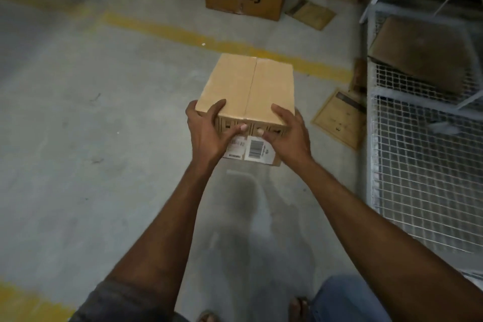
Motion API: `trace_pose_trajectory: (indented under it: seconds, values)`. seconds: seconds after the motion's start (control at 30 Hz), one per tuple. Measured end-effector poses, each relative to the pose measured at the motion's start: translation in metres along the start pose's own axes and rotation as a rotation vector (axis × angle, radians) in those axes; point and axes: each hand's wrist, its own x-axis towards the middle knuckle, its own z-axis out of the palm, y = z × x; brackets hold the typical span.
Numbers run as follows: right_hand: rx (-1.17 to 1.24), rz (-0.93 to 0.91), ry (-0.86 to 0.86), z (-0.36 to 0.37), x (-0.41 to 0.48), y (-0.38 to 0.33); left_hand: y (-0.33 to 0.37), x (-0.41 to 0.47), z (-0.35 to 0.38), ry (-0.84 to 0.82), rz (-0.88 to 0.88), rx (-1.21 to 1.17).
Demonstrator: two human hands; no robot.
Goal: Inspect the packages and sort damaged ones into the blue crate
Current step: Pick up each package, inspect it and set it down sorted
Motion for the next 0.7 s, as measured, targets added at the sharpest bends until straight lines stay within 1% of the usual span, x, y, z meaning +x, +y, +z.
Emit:
trace_pose_trajectory:
  seconds: [0.2, 0.37, 0.47, 0.57, 0.7]
  values:
    - [-0.018, -0.077, 0.048, -0.108, -0.040, -0.177, 0.159, -0.018, -0.122, 0.103, 0.041, -0.049]
    - [-0.055, -0.145, 0.036, -0.205, -0.089, -0.315, 0.295, -0.048, -0.222, 0.185, 0.084, -0.046]
    - [-0.066, -0.199, 0.037, -0.254, -0.116, -0.379, 0.365, -0.068, -0.272, 0.219, 0.103, -0.056]
    - [-0.041, -0.259, 0.049, -0.299, -0.147, -0.430, 0.427, -0.096, -0.315, 0.290, 0.150, -0.038]
    - [-0.003, -0.351, 0.043, -0.354, -0.198, -0.471, 0.496, -0.153, -0.354, 0.365, 0.157, 0.014]
